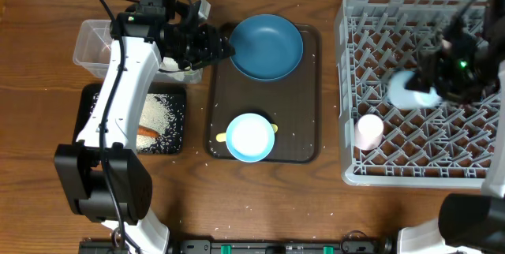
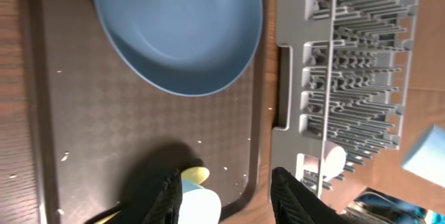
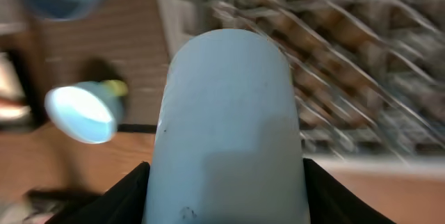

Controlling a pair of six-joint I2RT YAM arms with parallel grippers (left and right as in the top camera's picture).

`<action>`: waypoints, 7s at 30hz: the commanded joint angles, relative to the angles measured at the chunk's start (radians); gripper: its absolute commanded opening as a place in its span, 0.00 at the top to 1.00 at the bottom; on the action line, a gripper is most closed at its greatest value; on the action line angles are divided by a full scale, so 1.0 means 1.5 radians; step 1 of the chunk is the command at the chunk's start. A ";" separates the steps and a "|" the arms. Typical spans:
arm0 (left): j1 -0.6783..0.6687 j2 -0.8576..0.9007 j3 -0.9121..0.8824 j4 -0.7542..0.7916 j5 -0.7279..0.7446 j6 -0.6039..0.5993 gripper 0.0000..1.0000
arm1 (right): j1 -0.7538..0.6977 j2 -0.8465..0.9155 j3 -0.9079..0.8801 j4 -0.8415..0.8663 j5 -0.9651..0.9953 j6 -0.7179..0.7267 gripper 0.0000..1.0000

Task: Sort waste into correct bins and load items into the dishwasher rack
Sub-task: 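Carry the light-blue cup into the rack and open the right gripper, then reach the right gripper to the light-blue bowl and grasp its rim, then carry the light-blue bowl right and place it in the rack, then grasp the rim of the large teal plate with the right gripper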

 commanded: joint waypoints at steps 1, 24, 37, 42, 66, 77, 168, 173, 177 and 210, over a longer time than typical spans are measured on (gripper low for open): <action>0.001 -0.003 0.008 -0.007 -0.025 0.001 0.56 | -0.016 0.005 0.005 -0.020 0.133 0.046 0.48; 0.000 -0.003 -0.011 -0.021 -0.045 0.016 0.56 | -0.060 0.018 -0.278 0.190 0.127 0.065 0.52; 0.001 -0.003 -0.011 -0.028 -0.048 0.017 0.56 | -0.052 0.018 -0.299 0.198 0.110 0.055 0.05; 0.000 -0.003 -0.011 -0.028 -0.080 0.016 0.56 | -0.052 0.017 -0.227 0.184 0.052 0.055 0.01; -0.005 -0.003 -0.011 -0.094 -0.413 -0.091 0.55 | 0.390 0.044 -0.110 0.375 0.038 0.152 0.20; 0.090 -0.003 -0.011 -0.099 -0.417 -0.091 0.49 | 0.544 0.145 -0.224 0.511 0.044 0.200 0.36; 0.104 -0.003 -0.011 -0.113 -0.417 -0.091 0.02 | 0.304 0.301 -0.170 0.922 0.921 -0.366 0.99; 0.104 -0.003 -0.011 -0.114 -0.417 -0.091 0.02 | 0.331 0.301 -0.170 0.923 0.921 -0.366 0.94; 0.104 -0.003 -0.011 -0.113 -0.417 -0.091 0.02 | 0.352 0.301 -0.170 0.923 0.908 -0.366 0.79; 0.103 -0.003 -0.011 -0.114 -0.417 -0.091 0.02 | 0.432 0.137 -0.175 0.767 0.109 0.134 0.27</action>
